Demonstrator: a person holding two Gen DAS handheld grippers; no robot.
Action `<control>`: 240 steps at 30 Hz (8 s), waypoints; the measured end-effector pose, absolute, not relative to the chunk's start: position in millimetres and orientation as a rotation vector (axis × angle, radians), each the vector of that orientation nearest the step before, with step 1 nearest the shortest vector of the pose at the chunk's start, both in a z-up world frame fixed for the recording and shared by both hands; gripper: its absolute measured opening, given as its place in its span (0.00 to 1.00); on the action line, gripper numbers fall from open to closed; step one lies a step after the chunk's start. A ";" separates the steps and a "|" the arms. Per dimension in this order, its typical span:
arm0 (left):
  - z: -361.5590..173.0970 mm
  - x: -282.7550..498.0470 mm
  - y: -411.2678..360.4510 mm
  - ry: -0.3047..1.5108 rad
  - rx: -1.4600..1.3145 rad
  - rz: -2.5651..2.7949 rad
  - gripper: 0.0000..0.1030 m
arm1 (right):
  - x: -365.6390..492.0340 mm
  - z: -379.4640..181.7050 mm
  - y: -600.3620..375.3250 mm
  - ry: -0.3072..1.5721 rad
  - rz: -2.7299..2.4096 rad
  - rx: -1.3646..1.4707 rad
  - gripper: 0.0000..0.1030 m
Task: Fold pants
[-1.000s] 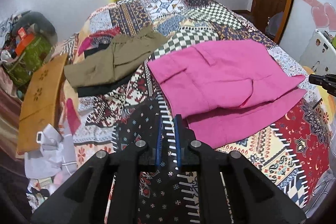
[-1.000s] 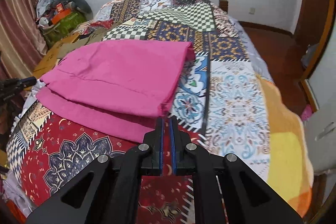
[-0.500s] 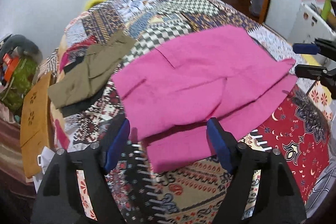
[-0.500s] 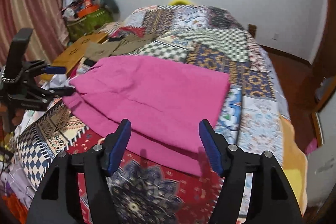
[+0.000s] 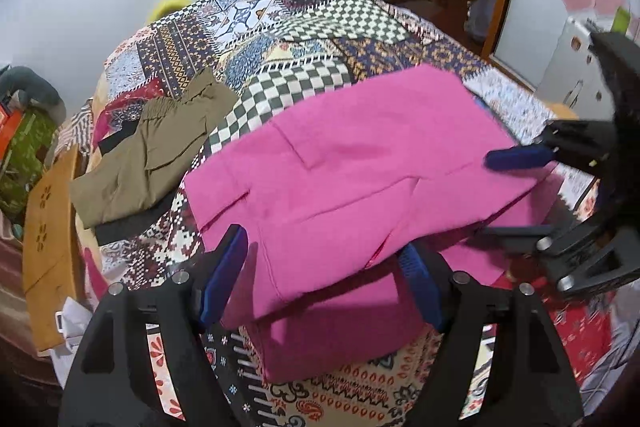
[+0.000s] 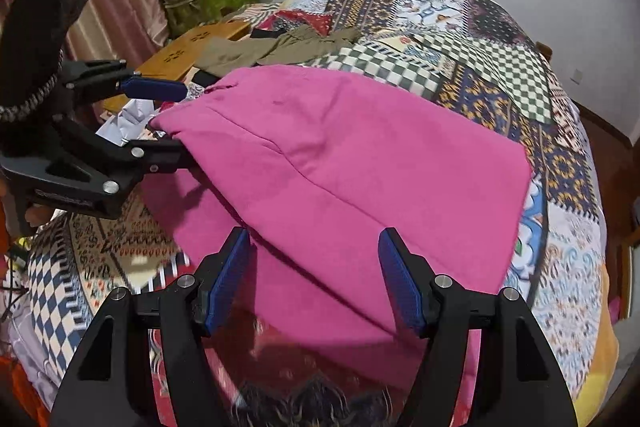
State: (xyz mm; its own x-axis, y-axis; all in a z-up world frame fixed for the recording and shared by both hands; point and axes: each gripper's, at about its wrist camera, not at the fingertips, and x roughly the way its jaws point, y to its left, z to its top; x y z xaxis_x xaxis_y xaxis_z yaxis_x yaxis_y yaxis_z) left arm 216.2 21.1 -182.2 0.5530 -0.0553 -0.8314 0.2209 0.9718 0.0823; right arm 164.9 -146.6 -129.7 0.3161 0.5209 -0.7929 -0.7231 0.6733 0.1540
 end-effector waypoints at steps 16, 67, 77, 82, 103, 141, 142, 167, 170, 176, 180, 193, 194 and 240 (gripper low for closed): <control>-194.1 211.4 6.4 0.966 0.251 -0.135 0.33 | 178.5 -109.2 -140.4 0.850 0.859 -0.188 0.06; -159.3 183.7 17.5 0.934 0.040 -0.138 0.64 | 144.9 -107.7 -149.3 0.936 0.817 -0.039 0.46; -207.7 182.6 38.5 1.008 0.093 -0.047 0.78 | 143.9 -138.0 -162.0 1.000 0.768 -0.105 0.49; -208.2 171.8 56.0 1.009 0.072 -0.033 0.81 | 144.5 -140.1 -194.2 1.011 0.710 -0.042 0.49; -186.3 161.0 73.0 0.984 0.090 0.016 0.82 | 152.5 -141.4 -285.3 1.071 0.500 0.056 0.50; -244.3 304.3 127.8 1.105 -0.179 0.021 0.75 | 356.8 -206.9 -245.9 1.126 0.536 0.119 0.50; -244.7 304.3 127.9 1.107 -0.192 0.010 0.69 | 356.5 -207.9 -244.5 1.117 0.546 0.119 0.50; -207.3 270.0 145.3 1.063 -0.081 0.128 0.48 | 346.7 -183.2 -225.4 1.091 0.456 -0.085 0.12; -189.1 273.5 132.9 1.027 -0.080 0.084 0.54 | 332.3 -149.5 -223.2 1.030 0.501 -0.066 0.30; -167.1 284.2 95.8 0.976 -0.106 -0.027 0.72 | 293.6 -94.3 -184.6 0.930 0.680 -0.085 0.57; -175.6 295.6 81.0 1.018 -0.108 -0.070 0.78 | 278.9 -89.5 -156.6 0.939 0.784 -0.079 0.65; -226.2 277.5 79.1 1.117 -0.048 -0.070 0.79 | 241.6 -156.2 -112.7 1.109 0.882 -0.216 0.68; -225.9 275.6 78.7 1.113 -0.048 -0.069 0.79 | 241.5 -156.1 -118.5 1.114 0.871 -0.200 0.68; -181.4 139.2 86.8 1.038 -0.409 -0.019 0.81 | 152.4 -107.6 -135.6 0.932 0.784 -0.100 0.73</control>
State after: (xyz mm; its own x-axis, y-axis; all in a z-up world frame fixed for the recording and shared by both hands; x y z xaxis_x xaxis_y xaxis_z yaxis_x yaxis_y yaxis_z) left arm 139.2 86.8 -181.4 0.5145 -0.2068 -0.8322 -0.1754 0.9246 -0.3382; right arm 152.4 -135.6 -107.6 0.3466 0.5615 -0.7514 -0.6441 0.7248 0.2446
